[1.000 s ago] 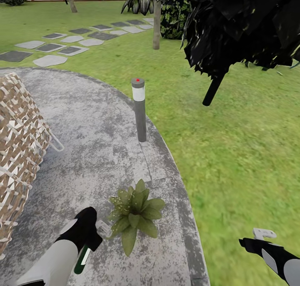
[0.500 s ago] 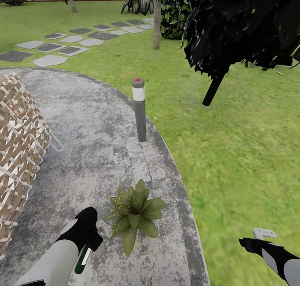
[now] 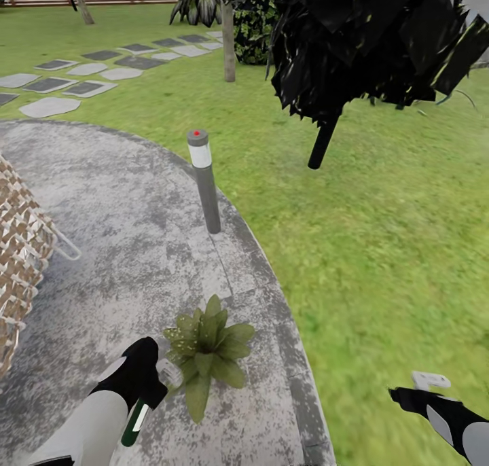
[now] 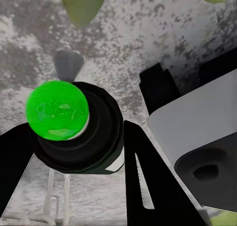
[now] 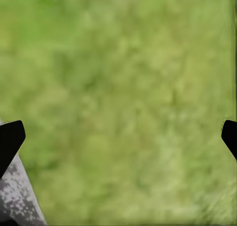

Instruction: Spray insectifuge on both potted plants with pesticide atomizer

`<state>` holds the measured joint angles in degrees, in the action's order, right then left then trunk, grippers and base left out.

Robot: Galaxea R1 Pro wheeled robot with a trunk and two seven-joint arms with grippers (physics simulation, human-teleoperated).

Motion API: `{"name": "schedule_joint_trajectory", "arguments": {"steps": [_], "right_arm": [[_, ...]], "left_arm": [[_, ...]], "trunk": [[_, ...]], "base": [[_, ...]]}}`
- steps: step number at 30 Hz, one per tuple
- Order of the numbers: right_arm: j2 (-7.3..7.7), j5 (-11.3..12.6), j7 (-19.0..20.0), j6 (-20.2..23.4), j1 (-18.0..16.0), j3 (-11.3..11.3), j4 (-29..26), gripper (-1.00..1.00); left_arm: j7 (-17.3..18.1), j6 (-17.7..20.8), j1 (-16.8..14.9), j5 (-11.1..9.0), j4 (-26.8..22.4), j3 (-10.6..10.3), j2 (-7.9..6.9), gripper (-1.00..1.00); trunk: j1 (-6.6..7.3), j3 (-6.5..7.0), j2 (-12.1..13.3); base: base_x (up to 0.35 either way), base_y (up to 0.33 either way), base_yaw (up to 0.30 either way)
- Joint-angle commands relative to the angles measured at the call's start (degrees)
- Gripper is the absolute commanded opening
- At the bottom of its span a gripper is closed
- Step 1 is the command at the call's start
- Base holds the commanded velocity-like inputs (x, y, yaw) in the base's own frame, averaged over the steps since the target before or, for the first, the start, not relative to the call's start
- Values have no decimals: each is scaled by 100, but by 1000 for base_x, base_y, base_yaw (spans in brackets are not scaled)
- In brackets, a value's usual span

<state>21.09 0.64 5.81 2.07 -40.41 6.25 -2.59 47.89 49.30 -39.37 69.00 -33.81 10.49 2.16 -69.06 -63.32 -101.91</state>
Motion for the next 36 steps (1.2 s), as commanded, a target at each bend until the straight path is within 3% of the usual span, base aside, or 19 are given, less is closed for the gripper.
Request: {"name": "schedule_joint_trajectory", "arguments": {"steps": [1, 17, 23, 28, 31, 34, 36], "right_arm": [[0, 6, 25, 22, -2, 43, -5, 100], [0, 6, -1, 22, -2, 43, -5, 100], [0, 6, -1, 22, -2, 43, -5, 100], [0, 6, -6, 25, -2, 42, -4, 100], [0, 6, -7, 22, -2, 43, -5, 100], [0, 6, -6, 22, -2, 43, -5, 100], [0, 6, -3, 22, -2, 43, -5, 100]], "left_arm": [[54, 10, -1, 61, -12, 41, 6, -100], [95, 283, -76, 69, -418, 15, 43, -100], [141, 290, -461, 69, -426, -2, 74, -100], [570, 286, -700, 78, -428, -13, 133, -100], [1014, 282, -813, 134, -430, -373, 128, -100], [1480, 282, -838, 326, -432, -900, 127, -100], [1682, 282, -932, 429, -433, -977, 127, -100]], "trunk": [[0, -1, -2], [0, 5, -2], [0, 5, -2], [0, 5, -2], [0, 5, -2], [0, 5, -2], [0, 5, -2]], "base": [[0, 0, -246], [0, 0, -41], [0, 0, 0], [0, 0, 0], [0, 0, 0], [0, 0, 0], [0, 0, 0]]}}
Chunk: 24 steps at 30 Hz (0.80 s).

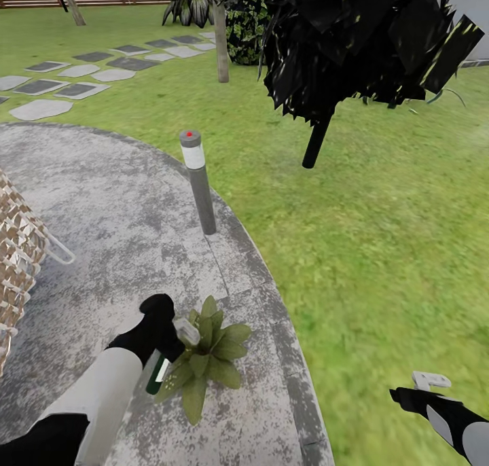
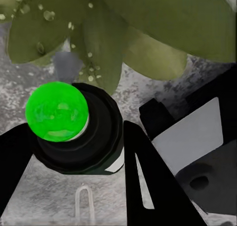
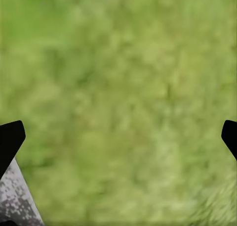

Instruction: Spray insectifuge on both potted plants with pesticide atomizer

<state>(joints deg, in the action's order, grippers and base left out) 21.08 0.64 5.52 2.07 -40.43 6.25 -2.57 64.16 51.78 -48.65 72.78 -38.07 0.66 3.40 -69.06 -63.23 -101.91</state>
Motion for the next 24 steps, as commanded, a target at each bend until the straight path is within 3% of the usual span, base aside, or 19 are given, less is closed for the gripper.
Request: {"name": "schedule_joint_trajectory", "arguments": {"steps": [1, 3, 8, 11, 13, 17, 19, 24], "right_arm": [[1, 7, 25, 22, 0, 43, -7, 100], [1, 7, 26, 22, 0, 43, -7, 100], [1, 7, 26, 24, 0, 43, -7, 100], [1, 7, 28, 23, 0, 43, -7, 100], [1, 7, 28, 22, 0, 43, -7, 100], [1, 7, 27, 22, 0, 43, -7, 100], [1, 7, 27, 23, 0, 43, -7, 100], [1, 7, 24, 22, 0, 43, -6, 100]], "left_arm": [[99, 34, -32, 112, -7, -7, 3, -100], [177, 32, -70, 324, -7, -26, 3, -100], [398, 12, -82, 404, 0, -62, 3, -100], [431, 8, -83, 406, 23, -287, -8, -100], [490, 7, -83, 404, 43, -555, -13, -100], [972, -55, -82, 405, 53, -828, -75, -100], [1079, -99, -80, 404, 60, -1105, -170, -100], [1107, -298, -74, 404, 416, -1225, -341, -100]], "trunk": [[0, -4, -2], [0, -4, -2], [0, -4, -2], [0, -4, -2], [0, -4, -2], [0, -4, -2], [0, -4, -2], [0, -4, -2]], "base": [[0, 0, 0], [0, 0, 0], [0, 0, 0], [0, 0, 0], [0, 0, 0], [0, 0, 0], [0, 0, 0], [0, 0, 0]]}}
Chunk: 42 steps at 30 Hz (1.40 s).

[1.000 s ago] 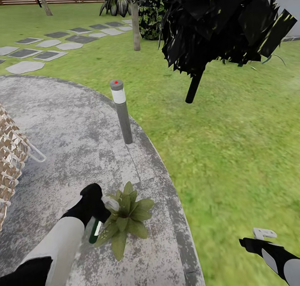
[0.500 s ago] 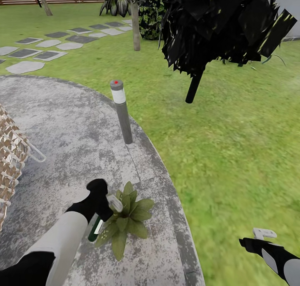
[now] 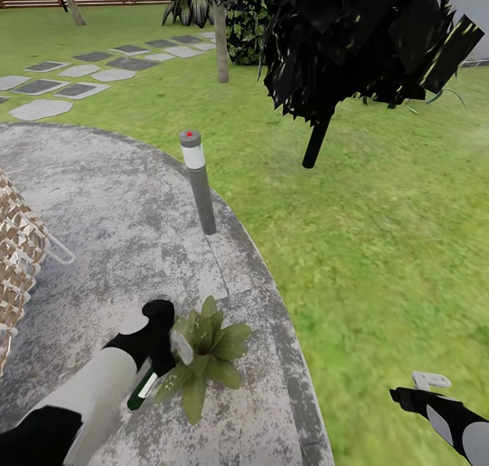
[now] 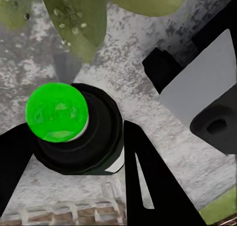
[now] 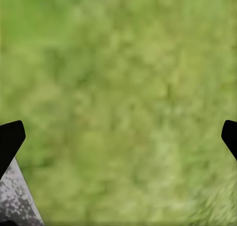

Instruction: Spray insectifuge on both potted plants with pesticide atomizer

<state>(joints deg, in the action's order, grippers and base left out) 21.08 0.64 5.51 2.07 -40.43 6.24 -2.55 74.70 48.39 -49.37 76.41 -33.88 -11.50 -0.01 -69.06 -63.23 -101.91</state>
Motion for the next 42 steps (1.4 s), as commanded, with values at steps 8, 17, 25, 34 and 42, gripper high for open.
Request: {"name": "schedule_joint_trajectory", "arguments": {"steps": [8, 17, 25, 34, 42], "right_arm": [[1, 7, 26, 22, 0, 44, -8, 100], [1, 7, 29, 21, 0, 44, -8, 100], [1, 7, 29, 21, 0, 44, -8, 100], [1, 7, 29, 22, 0, 44, -8, 100], [0, 7, 24, 22, 0, 44, -8, 100]], "left_arm": [[56, -362, -9, 26, 137, 31, -121, -100], [607, -327, -396, 19, -320, 39, -97, -100], [714, -342, -424, 32, -264, 9, -119, -100], [639, -382, -399, 32, 673, -8, -218, -100], [137, -600, -389, 8, 1518, -9, -219, -100]], "trunk": [[1, -3, -2], [1, -3, -2], [1, -3, -2], [1, -3, -2], [1, -3, -2]], "base": [[0, 0, 0], [0, 0, 0], [0, 0, 0], [0, 0, 0], [0, 0, 0]]}}
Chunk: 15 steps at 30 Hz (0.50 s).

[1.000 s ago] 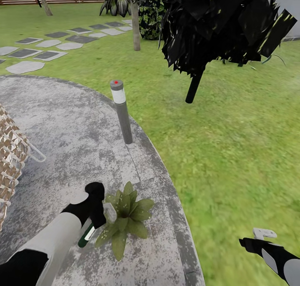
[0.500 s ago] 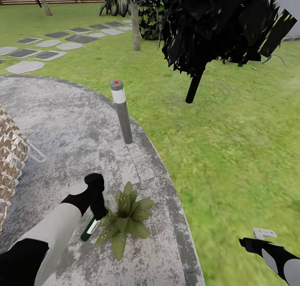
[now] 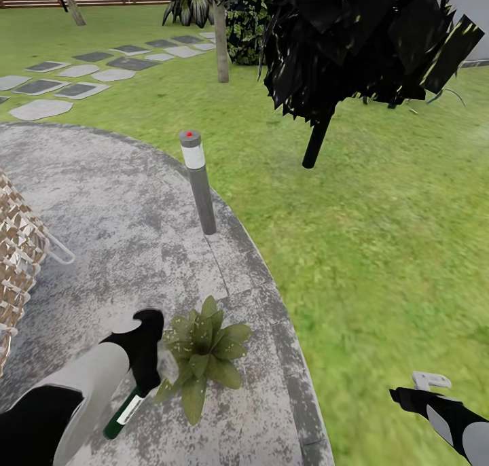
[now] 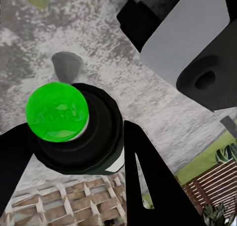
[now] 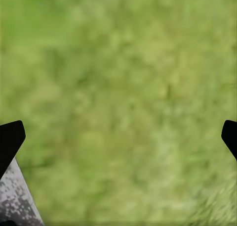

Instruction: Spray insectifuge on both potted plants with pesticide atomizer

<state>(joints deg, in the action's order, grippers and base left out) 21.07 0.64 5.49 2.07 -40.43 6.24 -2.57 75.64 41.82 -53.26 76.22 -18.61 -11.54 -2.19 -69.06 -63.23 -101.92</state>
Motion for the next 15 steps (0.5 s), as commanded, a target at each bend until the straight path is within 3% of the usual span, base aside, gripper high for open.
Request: {"name": "schedule_joint_trajectory", "arguments": {"steps": [1, 6, 7, 9, 13, 15], "right_arm": [[2, 7, 25, 23, 0, 44, -7, 100], [2, 7, 22, 21, 0, 44, -6, 100], [1, 7, 22, 21, 0, 42, -3, 100], [1, 7, 22, 21, 0, 43, 0, 100], [-3, 7, 22, 24, 0, 43, -2, 100], [-3, 7, 22, 25, 0, 41, -2, 100]], "left_arm": [[-14, 50, 0, 18, 29, -2, 0, -100], [-97, 38, -4, -16, 4, 25, 7, -100], [-53, 34, -7, -18, -294, 32, 13, -100], [113, 30, -8, -19, -687, 36, 20, -100], [796, 22, -11, -11, -1360, 30, 33, -100], [888, 22, -25, -5, -1477, 29, 34, -100]], "trunk": [[1, -3, -2], [1, -3, -2], [1, -3, -2], [1, -3, -2], [1, -3, -2], [1, -3, -2]], "base": [[0, 0, 0], [0, 0, 0], [0, 0, 0], [0, 0, 0], [0, 0, 0], [0, 0, 0]]}}
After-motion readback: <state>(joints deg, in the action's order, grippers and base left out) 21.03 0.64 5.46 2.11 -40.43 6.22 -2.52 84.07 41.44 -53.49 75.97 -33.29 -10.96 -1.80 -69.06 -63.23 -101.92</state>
